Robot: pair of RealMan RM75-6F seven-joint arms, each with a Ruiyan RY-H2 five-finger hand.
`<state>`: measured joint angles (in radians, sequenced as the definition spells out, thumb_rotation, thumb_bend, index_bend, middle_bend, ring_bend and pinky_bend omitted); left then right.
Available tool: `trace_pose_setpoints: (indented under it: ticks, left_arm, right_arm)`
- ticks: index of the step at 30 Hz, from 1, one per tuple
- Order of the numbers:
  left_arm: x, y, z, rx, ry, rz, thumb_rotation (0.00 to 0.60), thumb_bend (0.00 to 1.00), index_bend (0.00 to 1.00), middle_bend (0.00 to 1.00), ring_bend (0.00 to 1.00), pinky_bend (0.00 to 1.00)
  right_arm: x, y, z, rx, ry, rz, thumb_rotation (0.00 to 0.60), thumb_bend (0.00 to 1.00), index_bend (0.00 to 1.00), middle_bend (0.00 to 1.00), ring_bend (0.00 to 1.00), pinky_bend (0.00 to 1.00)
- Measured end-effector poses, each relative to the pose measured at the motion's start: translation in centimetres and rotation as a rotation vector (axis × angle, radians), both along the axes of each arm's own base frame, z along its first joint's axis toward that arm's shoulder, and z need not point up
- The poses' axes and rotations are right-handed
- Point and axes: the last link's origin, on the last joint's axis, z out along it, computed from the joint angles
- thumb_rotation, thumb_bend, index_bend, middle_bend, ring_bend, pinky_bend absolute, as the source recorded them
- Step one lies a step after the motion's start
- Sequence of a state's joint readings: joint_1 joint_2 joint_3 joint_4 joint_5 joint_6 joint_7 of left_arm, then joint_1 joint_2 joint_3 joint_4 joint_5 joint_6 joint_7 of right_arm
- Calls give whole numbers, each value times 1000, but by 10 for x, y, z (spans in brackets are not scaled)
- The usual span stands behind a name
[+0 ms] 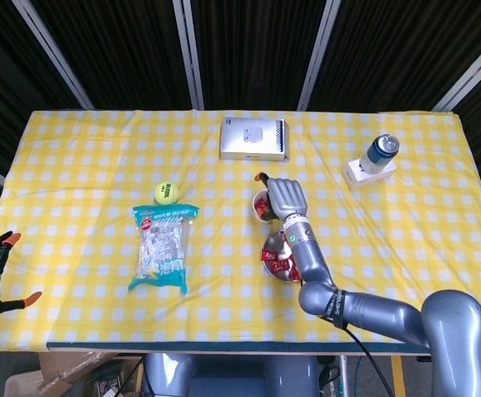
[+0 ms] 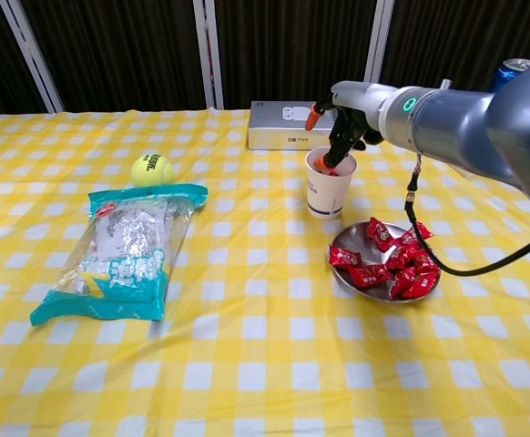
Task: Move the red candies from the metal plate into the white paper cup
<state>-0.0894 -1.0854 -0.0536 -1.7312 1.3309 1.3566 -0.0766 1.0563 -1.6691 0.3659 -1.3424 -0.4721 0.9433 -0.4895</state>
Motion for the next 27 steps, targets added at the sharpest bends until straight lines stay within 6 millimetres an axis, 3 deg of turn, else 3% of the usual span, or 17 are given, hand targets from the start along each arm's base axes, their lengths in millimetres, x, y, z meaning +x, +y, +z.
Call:
trace_pose_setpoints:
  ticks: [11,19,27]
  left_arm:
    - [2,-2,0,0,-1,-14,600,3,0,0,0,0]
    - [6,-3,0,1,3,-34,600,3,0,0,0,0]
    - [7,-4,0,3,8,-41,600,3,0,0,0,0]
  right_arm:
    - [4,36,24,-5,0,55,600,365,245,772,805,1000]
    - [-41,85,41,29,135,-11,600,365,245,768,801,1000]
    - [-69,107,37,80,207,-67,600,365,244,764,797,1000]
